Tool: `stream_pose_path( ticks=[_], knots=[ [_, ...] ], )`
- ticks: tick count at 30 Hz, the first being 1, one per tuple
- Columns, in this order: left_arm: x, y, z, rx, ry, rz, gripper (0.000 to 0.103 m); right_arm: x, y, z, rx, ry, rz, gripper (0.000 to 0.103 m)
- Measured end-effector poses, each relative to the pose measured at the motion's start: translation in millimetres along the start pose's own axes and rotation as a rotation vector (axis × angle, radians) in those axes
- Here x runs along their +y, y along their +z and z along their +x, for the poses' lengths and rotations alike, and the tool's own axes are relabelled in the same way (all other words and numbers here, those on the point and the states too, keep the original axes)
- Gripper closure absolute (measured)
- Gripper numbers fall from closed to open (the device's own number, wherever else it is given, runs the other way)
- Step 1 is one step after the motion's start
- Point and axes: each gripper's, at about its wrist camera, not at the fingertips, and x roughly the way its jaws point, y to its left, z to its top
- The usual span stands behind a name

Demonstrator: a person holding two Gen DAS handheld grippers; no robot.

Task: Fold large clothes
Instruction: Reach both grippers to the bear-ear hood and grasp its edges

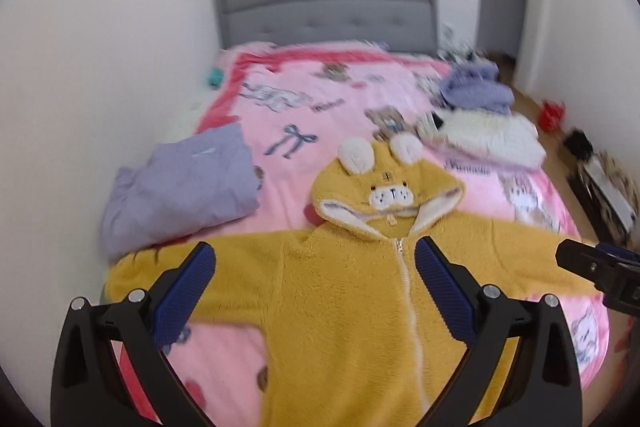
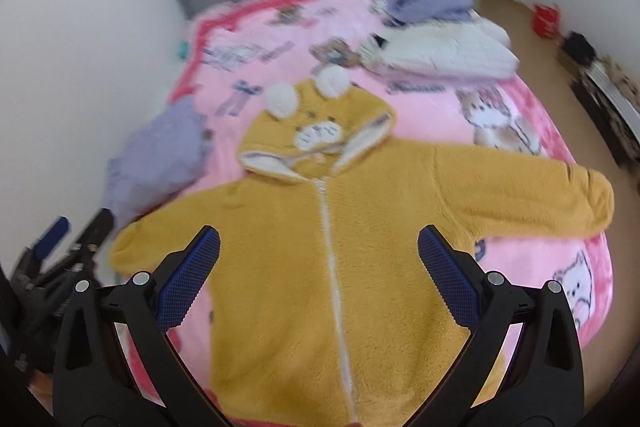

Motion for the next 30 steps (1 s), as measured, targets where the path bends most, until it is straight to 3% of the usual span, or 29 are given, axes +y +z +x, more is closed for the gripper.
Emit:
stream_pose_path(
  ticks=[3,6,8,11,17,20,23,25,30],
  knots=[
    [18.3,17.5,55.4,0.079,-0.121,-0.018,0.005,1.4,6.5,44.2,0.022,0.015,-0.027,0.008],
    [30.2,31.8,118.7,0.145,-0.192,-0.034,0.005,-4.5,17.5,93.1,0.094,0.12,-0.035,0.008],
    [36.6,36.5,159.3,0.169,-0.229,-0.055,0.005,-4.8,28.0,117.7,0.061,0.089,-0.082,0.008],
    [43.3,50.4,229.3,0.242,-0.248,-0.086,0.005,-3.4,68.7,175.0,0.086,0.015,-0.26,0.008],
    [35.2,72.0,358.4,0.336,-0.216,-0.023,0.005,-51.1,171.4,285.3,0.123,-0.05,-0.286,0.008],
    [32.4,69.3,413.3,0.402,-0.213,0.003,0.005,-77.8,202.2,337.4,0.147,-0.028,-0.253,0.008],
    [32.2,59.3,454.9,0.481,-0.281,-0.038,0.005,-106.4,220.7,406.5,0.27,0.051,-0.18,0.008],
    [27.9,49.7,474.6,0.515,-0.278,-0.033,0.005,-112.5,224.0,434.3,0.318,0.053,-0.177,0.008],
    [27.0,36.1,498.0,0.508,-0.324,-0.082,0.005,-107.3,223.9,475.3,0.382,0.042,-0.282,0.008]
  ],
)
